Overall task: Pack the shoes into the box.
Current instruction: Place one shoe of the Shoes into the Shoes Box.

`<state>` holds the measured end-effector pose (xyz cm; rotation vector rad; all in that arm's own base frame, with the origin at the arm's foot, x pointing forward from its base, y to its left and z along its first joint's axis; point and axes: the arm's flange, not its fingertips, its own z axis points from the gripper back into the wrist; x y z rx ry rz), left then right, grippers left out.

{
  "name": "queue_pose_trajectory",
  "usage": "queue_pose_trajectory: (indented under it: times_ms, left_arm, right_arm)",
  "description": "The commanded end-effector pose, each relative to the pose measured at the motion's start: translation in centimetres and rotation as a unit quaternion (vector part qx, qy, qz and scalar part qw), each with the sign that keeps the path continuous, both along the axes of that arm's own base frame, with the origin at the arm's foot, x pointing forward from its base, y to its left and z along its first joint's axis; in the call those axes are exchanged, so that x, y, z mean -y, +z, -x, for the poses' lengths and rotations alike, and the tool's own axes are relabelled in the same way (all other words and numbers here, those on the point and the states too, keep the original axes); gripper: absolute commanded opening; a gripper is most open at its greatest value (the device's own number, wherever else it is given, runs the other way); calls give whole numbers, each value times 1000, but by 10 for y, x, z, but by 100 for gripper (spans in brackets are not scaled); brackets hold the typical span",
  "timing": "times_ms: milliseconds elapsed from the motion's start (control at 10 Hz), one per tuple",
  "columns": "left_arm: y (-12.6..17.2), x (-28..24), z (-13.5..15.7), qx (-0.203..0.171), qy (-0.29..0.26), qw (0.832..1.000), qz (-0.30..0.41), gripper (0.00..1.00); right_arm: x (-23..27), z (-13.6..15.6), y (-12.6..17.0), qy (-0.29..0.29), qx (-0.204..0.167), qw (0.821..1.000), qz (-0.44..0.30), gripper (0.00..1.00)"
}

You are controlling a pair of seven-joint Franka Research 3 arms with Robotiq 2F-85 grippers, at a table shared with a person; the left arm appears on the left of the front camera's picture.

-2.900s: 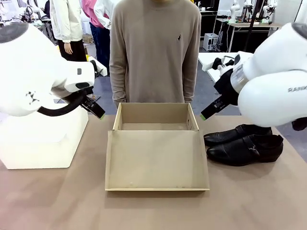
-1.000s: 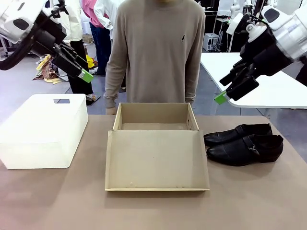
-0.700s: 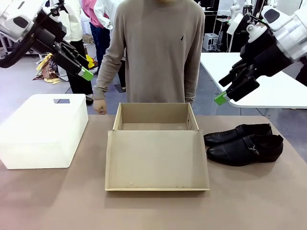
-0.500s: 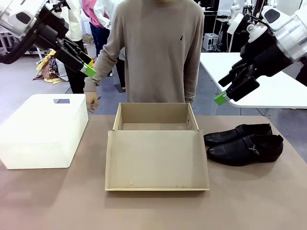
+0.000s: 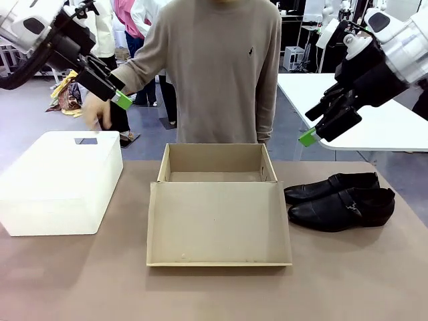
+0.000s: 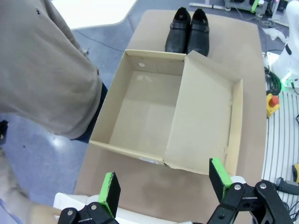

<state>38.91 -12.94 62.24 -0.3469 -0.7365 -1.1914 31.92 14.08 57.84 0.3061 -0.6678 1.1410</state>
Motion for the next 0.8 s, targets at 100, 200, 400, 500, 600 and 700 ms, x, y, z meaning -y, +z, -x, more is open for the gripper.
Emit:
queue_pose_trajectory:
  times_ms: [100,200,400,500,600,700]
  left_arm:
    - [-3,-3,2,3,-11,1000,9,100]
    - [-3,-3,2,3,-11,1000,9,100]
    - [-3,-3,2,3,-11,1000,9,100]
    - [-3,-3,2,3,-11,1000,9,100]
    - [-3,-3,2,3,-11,1000,9,100]
    - [-3,-3,2,3,-11,1000,9,100]
  right_arm:
    - [0,0,0,4,-2,1000,-4,100]
    - [0,0,0,4,-2,1000,-4,100]
    - [5,-9,7,2,16,1000,17,100]
    - [12,-16,16,9,24,999,34,100]
    - [22,-26,24,9,27,998,62,100]
    - [33,-38,31,8,19,996,90,100]
